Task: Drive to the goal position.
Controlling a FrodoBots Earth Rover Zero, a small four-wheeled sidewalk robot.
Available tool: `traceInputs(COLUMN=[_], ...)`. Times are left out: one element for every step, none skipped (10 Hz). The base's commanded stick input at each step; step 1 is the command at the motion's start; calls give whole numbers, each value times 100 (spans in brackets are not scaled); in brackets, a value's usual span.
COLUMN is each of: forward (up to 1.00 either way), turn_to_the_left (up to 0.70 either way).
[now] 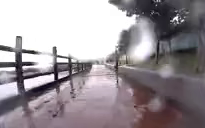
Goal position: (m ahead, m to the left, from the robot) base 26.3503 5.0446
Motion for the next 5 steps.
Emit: traceInputs(forward=[100,100,100,100,100], turn_to_the_left=[0,0,0,0,0])
